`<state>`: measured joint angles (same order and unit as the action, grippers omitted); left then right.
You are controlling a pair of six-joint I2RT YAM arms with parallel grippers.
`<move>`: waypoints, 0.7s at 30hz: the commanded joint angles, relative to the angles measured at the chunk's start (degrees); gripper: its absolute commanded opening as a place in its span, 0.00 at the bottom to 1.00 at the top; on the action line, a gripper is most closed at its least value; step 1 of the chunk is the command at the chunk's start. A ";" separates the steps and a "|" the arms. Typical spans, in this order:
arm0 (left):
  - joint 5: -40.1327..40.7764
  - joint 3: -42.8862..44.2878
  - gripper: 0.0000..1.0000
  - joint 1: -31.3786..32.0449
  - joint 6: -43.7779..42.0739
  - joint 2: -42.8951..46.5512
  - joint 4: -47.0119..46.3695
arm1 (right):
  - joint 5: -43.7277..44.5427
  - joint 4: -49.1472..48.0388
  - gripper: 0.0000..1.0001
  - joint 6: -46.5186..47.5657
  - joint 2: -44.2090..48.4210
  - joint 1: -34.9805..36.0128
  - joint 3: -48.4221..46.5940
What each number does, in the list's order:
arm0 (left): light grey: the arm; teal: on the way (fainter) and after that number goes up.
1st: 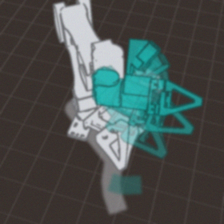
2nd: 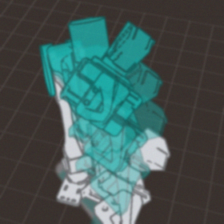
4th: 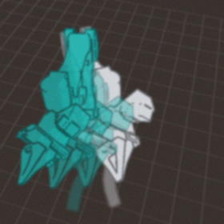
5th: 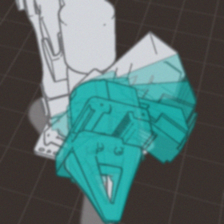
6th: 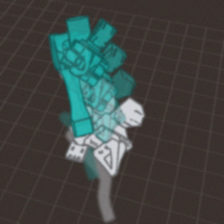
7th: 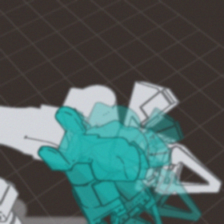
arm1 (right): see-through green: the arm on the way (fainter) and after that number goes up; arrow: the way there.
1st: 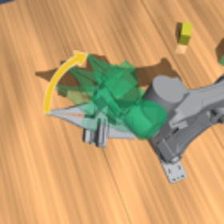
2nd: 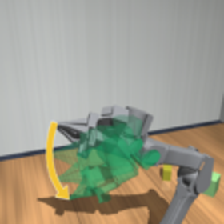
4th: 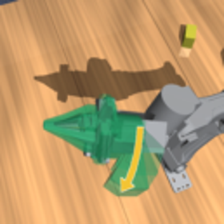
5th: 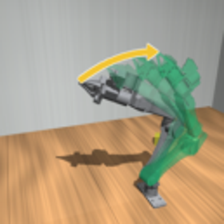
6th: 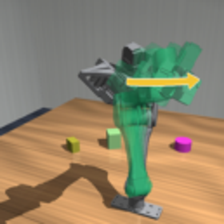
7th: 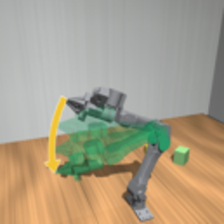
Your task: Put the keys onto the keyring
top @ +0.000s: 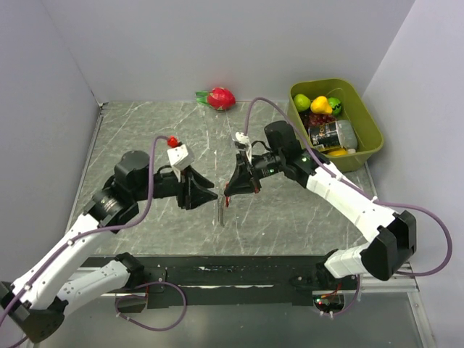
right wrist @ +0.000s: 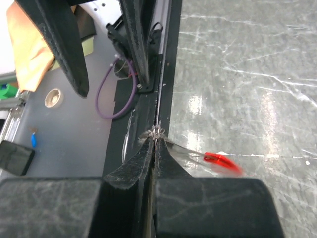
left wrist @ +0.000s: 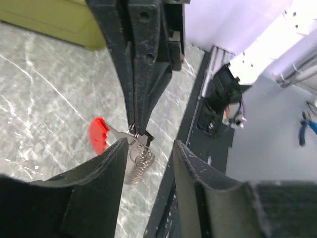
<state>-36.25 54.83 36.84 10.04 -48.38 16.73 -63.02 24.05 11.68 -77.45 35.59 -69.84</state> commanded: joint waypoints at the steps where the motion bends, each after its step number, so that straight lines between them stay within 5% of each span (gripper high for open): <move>1: -6.45 5.72 0.49 0.16 -4.67 -5.39 8.39 | -4.38 13.20 0.00 9.92 -1.91 0.53 -6.35; 8: -10.59 8.72 0.55 0.16 -5.91 -11.73 8.41 | -8.43 20.94 0.00 16.00 -3.67 1.06 -8.73; 21: -12.53 9.51 0.42 0.25 -3.89 -15.78 4.89 | -7.64 17.26 0.00 13.20 -3.76 1.06 -6.80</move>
<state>-46.44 61.95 36.84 5.45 -63.09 24.03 -69.54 44.25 26.57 -81.69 36.25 -75.79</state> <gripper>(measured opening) 0.434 0.018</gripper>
